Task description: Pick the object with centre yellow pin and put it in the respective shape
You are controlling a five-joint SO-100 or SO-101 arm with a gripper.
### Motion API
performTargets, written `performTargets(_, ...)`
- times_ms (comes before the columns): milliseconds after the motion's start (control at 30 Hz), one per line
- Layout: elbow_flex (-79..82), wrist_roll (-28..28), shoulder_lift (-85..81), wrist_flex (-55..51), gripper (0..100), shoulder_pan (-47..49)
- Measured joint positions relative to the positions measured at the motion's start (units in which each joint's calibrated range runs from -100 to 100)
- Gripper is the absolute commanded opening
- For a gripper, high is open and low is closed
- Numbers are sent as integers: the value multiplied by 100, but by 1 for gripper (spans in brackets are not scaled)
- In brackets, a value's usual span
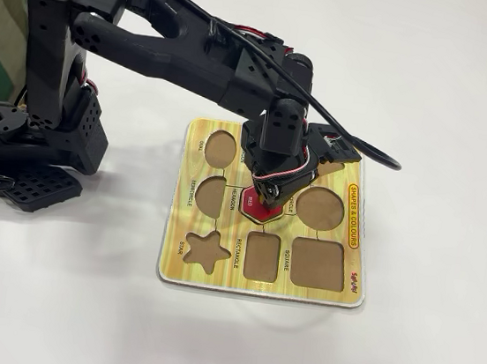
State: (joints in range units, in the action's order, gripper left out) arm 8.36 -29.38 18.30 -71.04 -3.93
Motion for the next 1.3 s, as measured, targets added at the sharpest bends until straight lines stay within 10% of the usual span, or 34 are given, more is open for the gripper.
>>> performTargets(700, 333, -863, -2174, -120, 18, -9)
performTargets(1300, 4388, -2267, -6924, -86, 18, -9)
